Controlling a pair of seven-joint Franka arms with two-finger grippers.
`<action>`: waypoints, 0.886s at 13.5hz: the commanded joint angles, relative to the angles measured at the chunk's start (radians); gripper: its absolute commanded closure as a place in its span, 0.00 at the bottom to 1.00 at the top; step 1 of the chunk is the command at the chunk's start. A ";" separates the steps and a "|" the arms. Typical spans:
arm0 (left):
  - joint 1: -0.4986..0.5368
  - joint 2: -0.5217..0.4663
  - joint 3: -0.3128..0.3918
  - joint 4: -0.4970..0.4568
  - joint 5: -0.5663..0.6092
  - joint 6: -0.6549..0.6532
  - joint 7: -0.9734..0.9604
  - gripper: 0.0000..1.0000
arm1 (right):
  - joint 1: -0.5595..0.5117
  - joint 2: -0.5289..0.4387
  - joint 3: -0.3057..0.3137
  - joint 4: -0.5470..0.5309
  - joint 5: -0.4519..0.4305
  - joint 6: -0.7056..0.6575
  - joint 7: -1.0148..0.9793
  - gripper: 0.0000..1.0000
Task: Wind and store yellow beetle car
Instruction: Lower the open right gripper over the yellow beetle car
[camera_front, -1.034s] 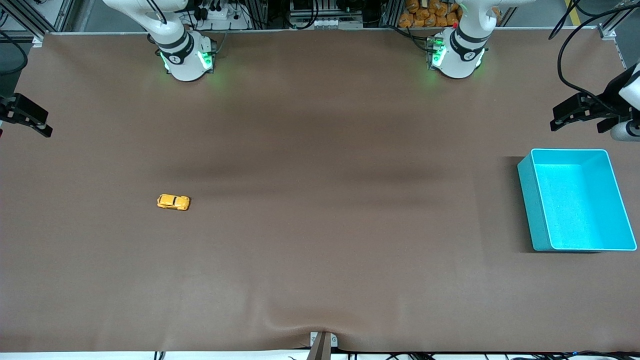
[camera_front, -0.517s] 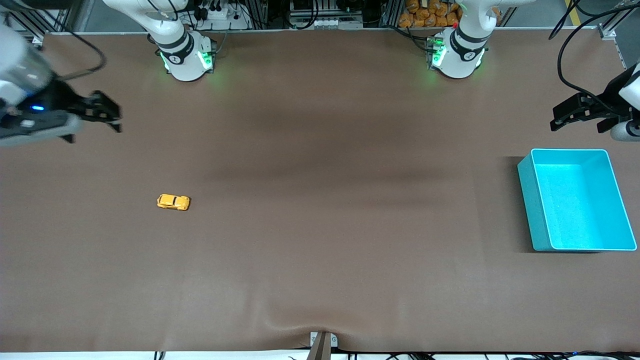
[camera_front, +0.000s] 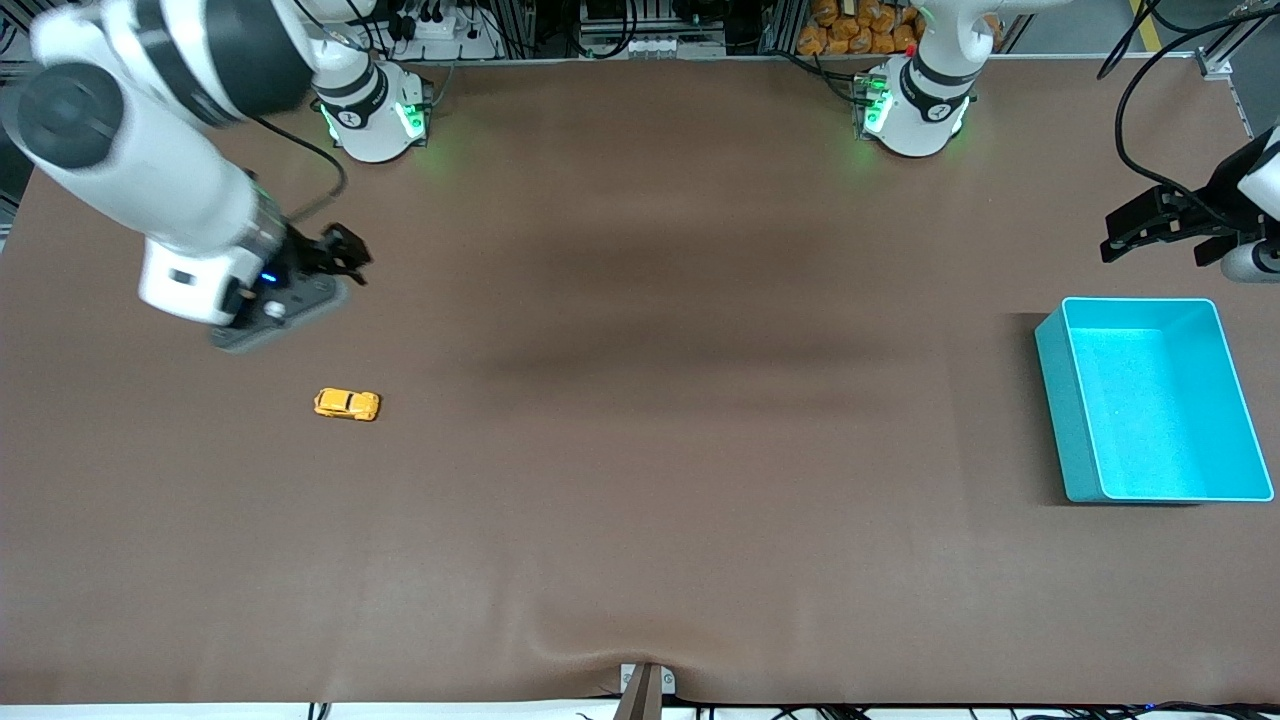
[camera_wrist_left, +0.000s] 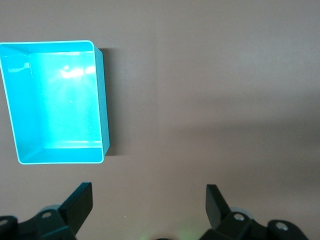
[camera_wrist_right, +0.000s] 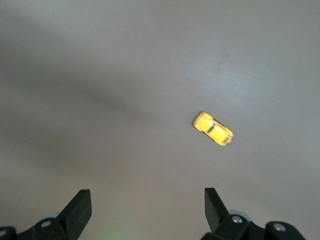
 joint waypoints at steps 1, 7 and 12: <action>0.002 -0.009 -0.003 -0.003 0.018 0.006 0.012 0.00 | 0.002 0.023 0.039 -0.095 -0.050 0.113 -0.127 0.00; 0.005 -0.009 0.000 -0.003 0.016 0.006 0.012 0.00 | -0.059 0.040 0.031 -0.285 -0.231 0.318 -0.593 0.00; 0.002 -0.009 -0.002 -0.003 0.016 0.004 0.012 0.00 | -0.203 0.076 0.028 -0.445 -0.237 0.584 -0.854 0.00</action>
